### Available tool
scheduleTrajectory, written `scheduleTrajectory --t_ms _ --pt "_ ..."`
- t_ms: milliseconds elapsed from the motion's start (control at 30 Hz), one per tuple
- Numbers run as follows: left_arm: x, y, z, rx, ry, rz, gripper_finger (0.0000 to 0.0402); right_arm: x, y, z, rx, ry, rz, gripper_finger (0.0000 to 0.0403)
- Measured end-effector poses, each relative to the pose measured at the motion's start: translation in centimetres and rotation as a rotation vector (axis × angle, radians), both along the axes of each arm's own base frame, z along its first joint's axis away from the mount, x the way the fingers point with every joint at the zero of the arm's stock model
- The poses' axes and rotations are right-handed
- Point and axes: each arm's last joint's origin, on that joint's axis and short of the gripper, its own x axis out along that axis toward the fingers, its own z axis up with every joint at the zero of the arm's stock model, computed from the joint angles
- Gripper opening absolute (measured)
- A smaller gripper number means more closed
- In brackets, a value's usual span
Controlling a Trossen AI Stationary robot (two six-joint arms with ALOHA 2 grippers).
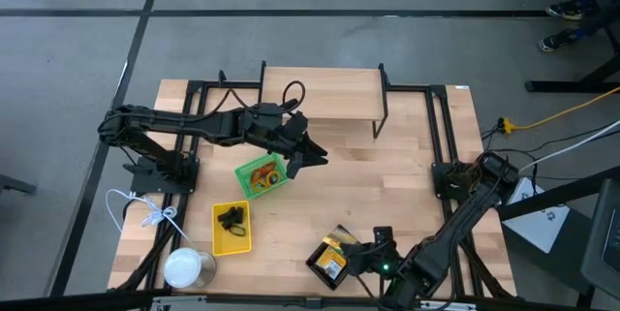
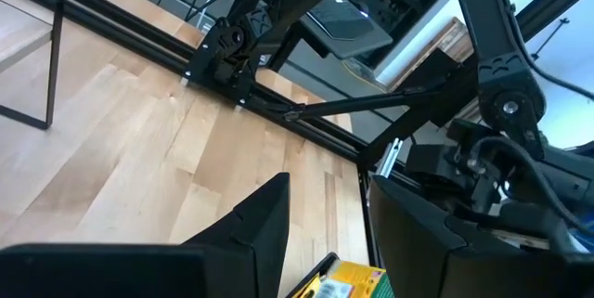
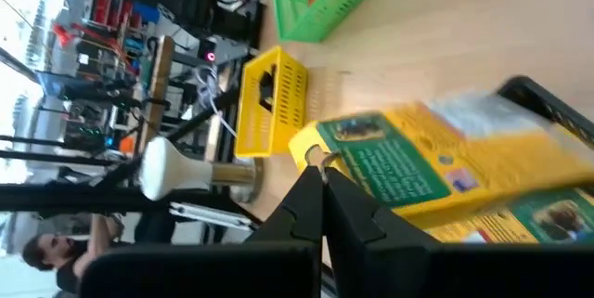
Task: Pick & Place Office Desk Supplies
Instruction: Put the crayon box into the black basket
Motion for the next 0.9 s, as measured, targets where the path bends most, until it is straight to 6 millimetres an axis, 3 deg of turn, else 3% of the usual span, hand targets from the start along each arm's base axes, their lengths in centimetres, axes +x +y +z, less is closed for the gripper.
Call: scheduleTrajectory --t_ms 533,900 --pt "0.0 0.0 -0.1 -0.022 0.014 0.004 0.0145 0.1 0.8 -2.7 -0.051 0.087 0.025 0.0" --pt "0.0 0.0 -0.1 -0.04 0.017 -0.006 0.0145 0.1 0.7 -2.7 -0.05 0.095 0.028 0.0"
